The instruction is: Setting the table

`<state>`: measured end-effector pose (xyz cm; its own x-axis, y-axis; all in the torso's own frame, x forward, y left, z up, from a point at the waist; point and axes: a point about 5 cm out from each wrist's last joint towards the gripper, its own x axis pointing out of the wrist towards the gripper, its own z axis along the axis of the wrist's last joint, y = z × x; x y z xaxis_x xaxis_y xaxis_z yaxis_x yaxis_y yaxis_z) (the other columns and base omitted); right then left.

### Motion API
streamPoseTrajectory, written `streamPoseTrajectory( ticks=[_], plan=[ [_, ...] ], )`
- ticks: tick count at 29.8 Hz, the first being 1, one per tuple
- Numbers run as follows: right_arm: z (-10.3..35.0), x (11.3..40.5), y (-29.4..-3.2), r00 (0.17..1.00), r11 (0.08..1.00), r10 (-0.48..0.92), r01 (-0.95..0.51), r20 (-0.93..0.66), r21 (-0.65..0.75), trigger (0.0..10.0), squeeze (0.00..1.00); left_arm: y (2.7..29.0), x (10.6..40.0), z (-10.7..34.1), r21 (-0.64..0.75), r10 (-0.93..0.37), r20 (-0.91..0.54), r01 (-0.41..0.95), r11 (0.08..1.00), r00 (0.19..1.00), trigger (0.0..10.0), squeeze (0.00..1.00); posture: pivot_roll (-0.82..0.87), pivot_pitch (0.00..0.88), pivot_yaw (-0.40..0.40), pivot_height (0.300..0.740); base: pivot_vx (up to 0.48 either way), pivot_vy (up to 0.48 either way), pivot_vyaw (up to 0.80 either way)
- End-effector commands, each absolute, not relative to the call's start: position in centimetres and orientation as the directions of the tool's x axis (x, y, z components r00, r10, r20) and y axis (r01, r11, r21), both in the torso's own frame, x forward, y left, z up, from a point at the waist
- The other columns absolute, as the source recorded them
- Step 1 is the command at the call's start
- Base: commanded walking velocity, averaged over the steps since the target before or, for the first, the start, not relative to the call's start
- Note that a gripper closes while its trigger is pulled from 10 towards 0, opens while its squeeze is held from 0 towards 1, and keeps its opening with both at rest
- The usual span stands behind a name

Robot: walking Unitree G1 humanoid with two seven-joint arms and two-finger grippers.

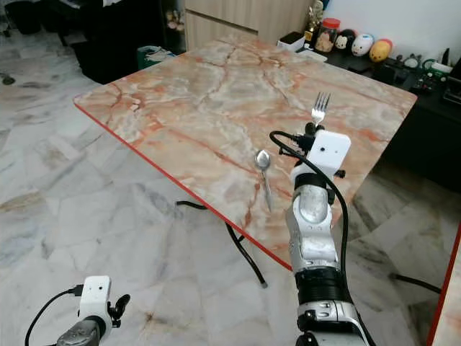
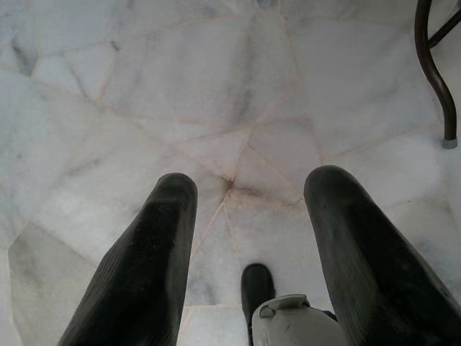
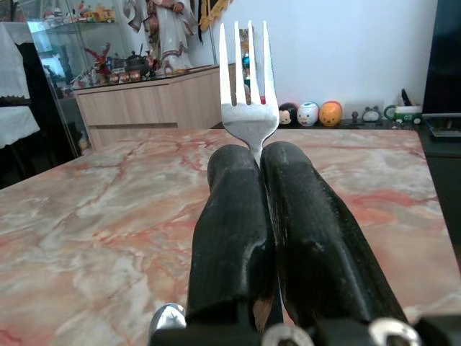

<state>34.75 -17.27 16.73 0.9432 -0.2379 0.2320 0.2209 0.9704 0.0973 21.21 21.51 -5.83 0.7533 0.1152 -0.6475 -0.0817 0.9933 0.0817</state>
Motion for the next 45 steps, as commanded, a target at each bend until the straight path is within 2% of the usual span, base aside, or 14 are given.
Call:
streamPoseTrajectory(
  ticks=[1, 8, 35, 45],
  plan=[
    [17.14, 35.01, -17.31, 0.941, 0.971, -0.235, 0.217, 0.241, 0.099, 10.0, 0.00, 21.28, 21.29, -5.82, 0.074, 0.104, -0.645, -0.073, 0.995, 0.757, 10.0, 0.00, -0.03, 0.000, -0.053, 0.740, 0.000, 0.000, -0.78],
    [17.18, 35.06, -17.37, 0.941, 0.971, -0.235, 0.217, 0.242, 0.098, 10.0, 0.00, 21.23, 21.46, -5.69, 0.080, 0.101, -0.637, -0.064, 0.995, 0.765, 10.0, 0.00, -0.03, 0.000, -0.054, 0.740, 0.000, -0.273, -0.78],
    [17.32, 35.24, -17.28, 0.942, 0.973, -0.228, 0.209, 0.248, 0.098, 10.0, 0.00, 21.37, 21.44, -5.69, 0.081, 0.114, -0.636, -0.081, 0.993, 0.764, 10.0, 0.00, -0.03, 0.000, -0.058, 0.740, 0.000, 0.000, -0.78],
    [17.56, 35.17, -17.14, 0.938, 0.976, -0.215, 0.201, 0.272, 0.078, 10.0, 0.00, 21.29, 21.31, -5.83, 0.099, 0.116, -0.647, -0.067, 0.993, 0.754, 10.0, 0.00, -0.03, 0.000, -0.060, 0.740, 0.000, 0.000, 0.00]
  ],
)
